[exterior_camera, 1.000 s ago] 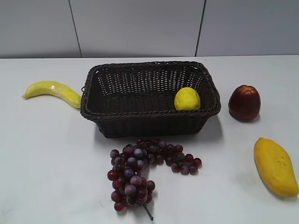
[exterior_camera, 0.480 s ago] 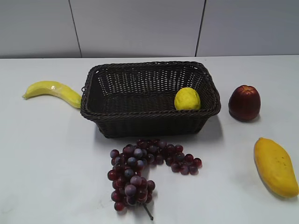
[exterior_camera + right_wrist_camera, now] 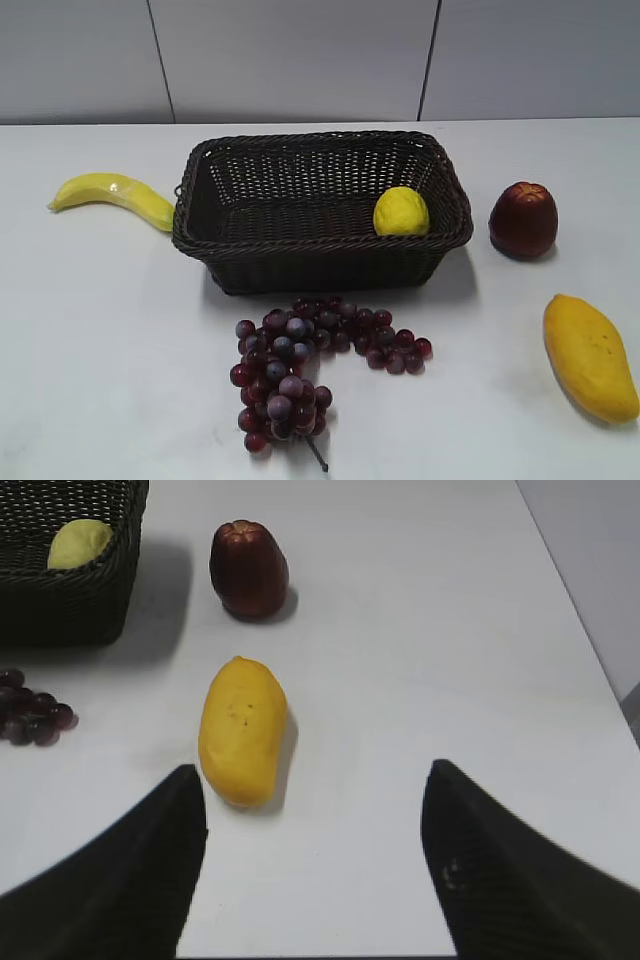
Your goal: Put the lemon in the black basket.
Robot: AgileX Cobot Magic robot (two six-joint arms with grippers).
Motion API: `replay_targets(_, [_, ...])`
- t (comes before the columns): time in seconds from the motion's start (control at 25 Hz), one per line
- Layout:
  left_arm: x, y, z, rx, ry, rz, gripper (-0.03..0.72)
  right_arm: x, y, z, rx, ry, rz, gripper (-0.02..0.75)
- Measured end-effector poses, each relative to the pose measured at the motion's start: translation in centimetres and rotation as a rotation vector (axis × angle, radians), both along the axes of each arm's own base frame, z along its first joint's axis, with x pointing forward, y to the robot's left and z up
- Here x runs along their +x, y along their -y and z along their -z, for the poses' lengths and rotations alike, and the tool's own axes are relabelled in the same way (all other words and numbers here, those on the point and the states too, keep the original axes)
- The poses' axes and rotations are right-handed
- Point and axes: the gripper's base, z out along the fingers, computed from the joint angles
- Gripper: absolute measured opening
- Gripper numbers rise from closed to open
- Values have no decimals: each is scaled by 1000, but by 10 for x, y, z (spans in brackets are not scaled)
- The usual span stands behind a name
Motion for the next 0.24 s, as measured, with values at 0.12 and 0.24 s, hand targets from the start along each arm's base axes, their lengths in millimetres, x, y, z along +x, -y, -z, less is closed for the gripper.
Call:
replay_targets(0.12, [0,0,0,0,0,0,481,0,0,0,0,0,0,552])
replay_targets(0.24, [0,0,0,0,0,0,475,0,0,0,0,0,0,552])
